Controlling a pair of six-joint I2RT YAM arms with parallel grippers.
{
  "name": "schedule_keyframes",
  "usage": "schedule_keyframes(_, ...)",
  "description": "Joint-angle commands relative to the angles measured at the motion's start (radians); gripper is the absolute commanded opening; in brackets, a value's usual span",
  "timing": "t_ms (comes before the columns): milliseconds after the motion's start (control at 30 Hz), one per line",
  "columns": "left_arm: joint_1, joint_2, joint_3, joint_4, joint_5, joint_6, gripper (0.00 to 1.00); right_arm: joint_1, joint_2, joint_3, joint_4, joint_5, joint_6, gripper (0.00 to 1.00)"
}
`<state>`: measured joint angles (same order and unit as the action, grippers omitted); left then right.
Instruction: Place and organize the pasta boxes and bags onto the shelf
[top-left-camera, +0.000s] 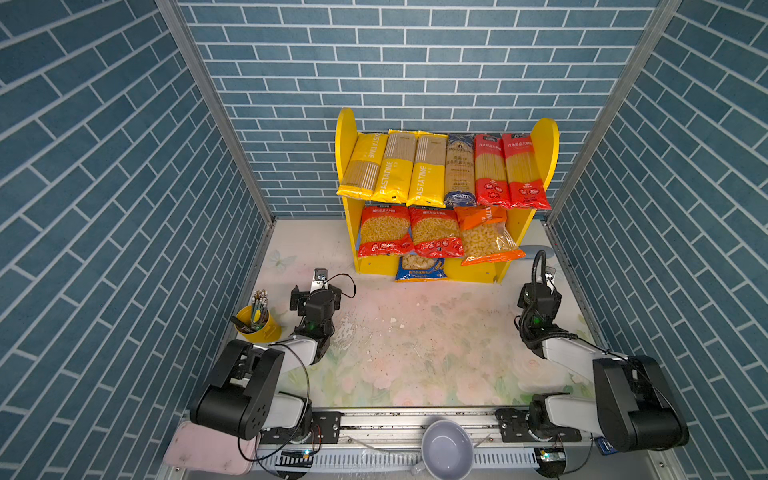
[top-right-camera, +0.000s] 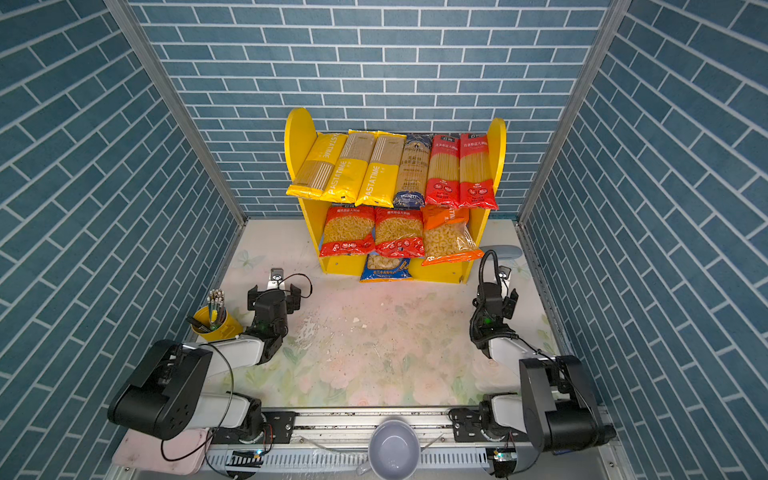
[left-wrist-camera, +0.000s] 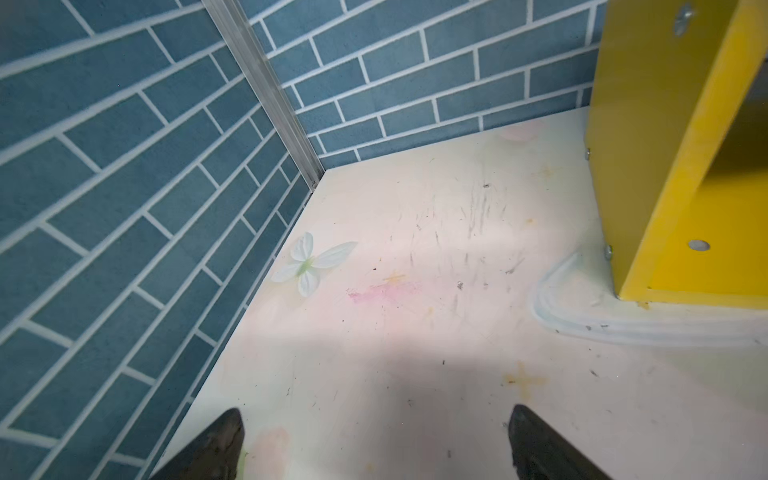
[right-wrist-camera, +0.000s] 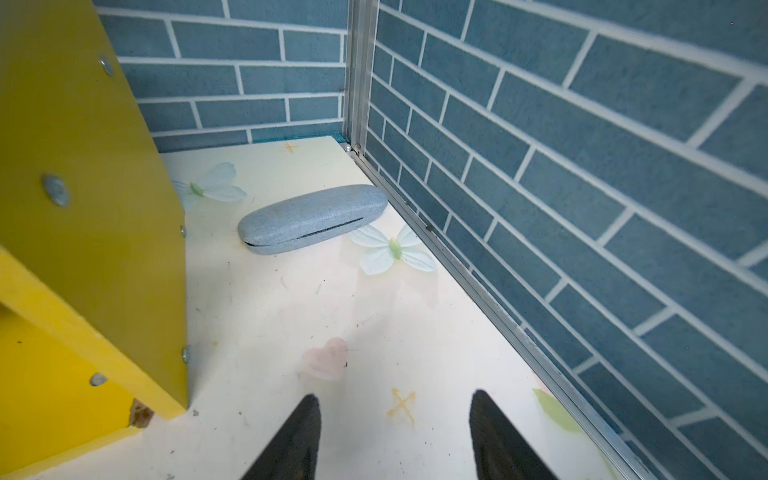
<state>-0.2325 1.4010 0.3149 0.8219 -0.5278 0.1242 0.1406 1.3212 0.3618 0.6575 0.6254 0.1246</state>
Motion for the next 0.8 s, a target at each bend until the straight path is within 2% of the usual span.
schedule_keyframes(0, 0.068, 0.069, -0.037, 0.231, 0.076, -0.024, 1.00, -0.008, 0.054, -0.028, 0.195, -0.030, -0.073, 0.59)
schedule_keyframes(33, 0.077, 0.098, -0.047, 0.283, 0.093, -0.020, 1.00, -0.015, 0.063, -0.041, 0.236, -0.054, -0.082, 0.59)
schedule_keyframes(100, 0.079, 0.109, -0.042, 0.263, 0.130, -0.021, 1.00, -0.029, 0.106, -0.071, 0.340, -0.070, -0.081, 0.60)
schedule_keyframes(167, 0.093, 0.169, -0.028, 0.315, 0.139, -0.016, 1.00, -0.042, 0.157, -0.098, 0.446, -0.123, -0.099, 0.61)
schedule_keyframes(233, 0.111, 0.128, -0.001, 0.185, 0.172, -0.054, 1.00, -0.047, 0.148, -0.086, 0.390, -0.210, -0.102, 0.61)
schedule_keyframes(300, 0.145, 0.134, 0.008, 0.181, 0.198, -0.079, 1.00, -0.062, 0.163, -0.083, 0.400, -0.260, -0.106, 0.63)
schedule_keyframes(333, 0.156, 0.122, 0.016, 0.141, 0.214, -0.096, 1.00, -0.099, 0.160, -0.073, 0.355, -0.324, -0.074, 0.74)
schedule_keyframes(367, 0.166, 0.138, 0.016, 0.170, 0.218, -0.093, 1.00, -0.131, 0.215, -0.070, 0.391, -0.355, -0.048, 0.83)
schedule_keyframes(400, 0.169, 0.131, 0.027, 0.136, 0.223, -0.104, 1.00, -0.143, 0.249, -0.077, 0.475, -0.375, -0.051, 0.98)
schedule_keyframes(433, 0.171, 0.124, 0.045, 0.090, 0.225, -0.108, 1.00, -0.146, 0.192, -0.052, 0.333, -0.374, -0.026, 0.99)
schedule_keyframes(500, 0.171, 0.131, 0.039, 0.115, 0.224, -0.102, 1.00, -0.145, 0.222, -0.052, 0.386, -0.378, -0.045, 0.99)
schedule_keyframes(533, 0.171, 0.127, 0.041, 0.100, 0.227, -0.107, 1.00, -0.149, 0.205, -0.044, 0.324, -0.378, -0.029, 0.99)
schedule_keyframes(567, 0.172, 0.136, 0.038, 0.124, 0.225, -0.100, 1.00, -0.150, 0.228, -0.048, 0.383, -0.379, -0.039, 0.99)
schedule_keyframes(767, 0.171, 0.133, 0.033, 0.126, 0.228, -0.098, 1.00, -0.157, 0.211, -0.010, 0.275, -0.372, -0.018, 0.99)
